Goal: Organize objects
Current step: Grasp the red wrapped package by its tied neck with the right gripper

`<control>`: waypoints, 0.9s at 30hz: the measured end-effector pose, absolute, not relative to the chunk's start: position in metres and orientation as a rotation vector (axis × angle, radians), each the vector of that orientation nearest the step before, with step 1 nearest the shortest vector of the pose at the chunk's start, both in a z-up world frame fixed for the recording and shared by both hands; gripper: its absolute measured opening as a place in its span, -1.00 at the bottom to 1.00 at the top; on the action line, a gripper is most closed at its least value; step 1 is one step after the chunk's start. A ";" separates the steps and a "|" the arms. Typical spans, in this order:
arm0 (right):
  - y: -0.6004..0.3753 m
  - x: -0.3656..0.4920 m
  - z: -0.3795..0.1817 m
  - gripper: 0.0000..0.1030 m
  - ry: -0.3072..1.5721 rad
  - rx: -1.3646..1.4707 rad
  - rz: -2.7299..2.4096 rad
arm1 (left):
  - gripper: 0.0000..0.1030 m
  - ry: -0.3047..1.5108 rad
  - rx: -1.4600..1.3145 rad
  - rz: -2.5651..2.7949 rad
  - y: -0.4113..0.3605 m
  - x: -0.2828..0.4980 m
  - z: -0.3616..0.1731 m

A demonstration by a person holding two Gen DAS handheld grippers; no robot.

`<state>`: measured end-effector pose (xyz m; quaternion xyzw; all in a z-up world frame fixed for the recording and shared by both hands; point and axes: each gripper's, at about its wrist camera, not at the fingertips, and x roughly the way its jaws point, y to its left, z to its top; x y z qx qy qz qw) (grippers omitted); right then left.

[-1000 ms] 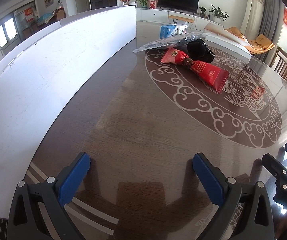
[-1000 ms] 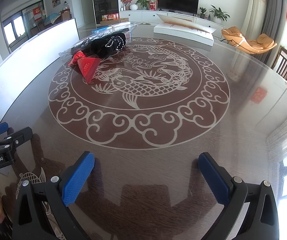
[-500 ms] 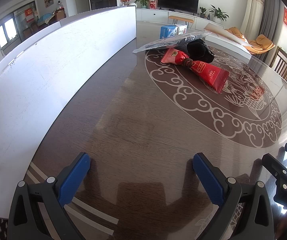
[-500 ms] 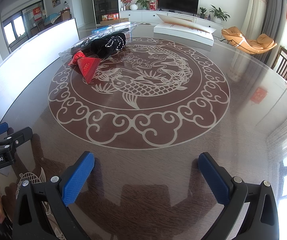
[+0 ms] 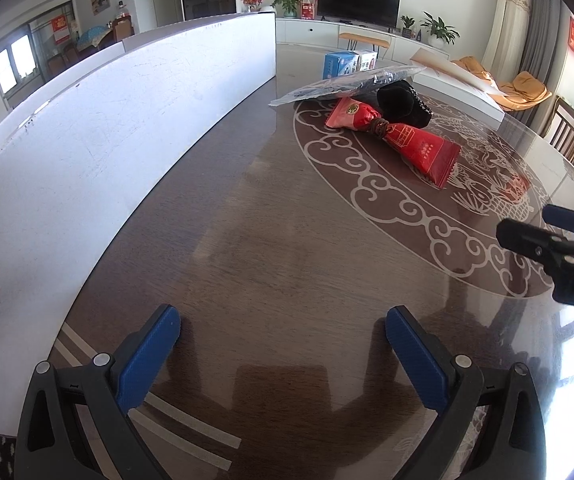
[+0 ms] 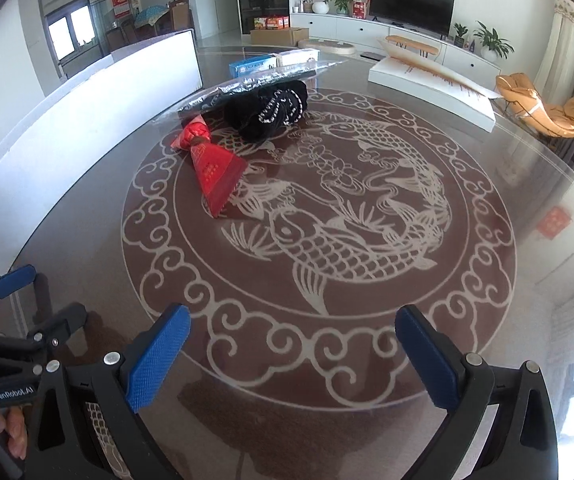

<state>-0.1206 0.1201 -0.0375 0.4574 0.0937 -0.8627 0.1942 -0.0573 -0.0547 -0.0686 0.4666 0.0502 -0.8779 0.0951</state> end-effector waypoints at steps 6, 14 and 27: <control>0.038 -0.187 -0.030 0.69 0.452 1.225 -2.285 | 1.00 0.148 1.383 -2.603 -0.055 -0.057 -0.069; -0.002 -0.213 -0.047 -0.58 0.439 1.282 -2.236 | 1.00 0.150 1.381 -2.603 -0.056 -0.057 -0.068; 0.158 -0.090 -0.045 -0.58 0.269 1.357 -2.500 | 1.00 0.152 1.380 -2.603 -0.057 -0.058 -0.069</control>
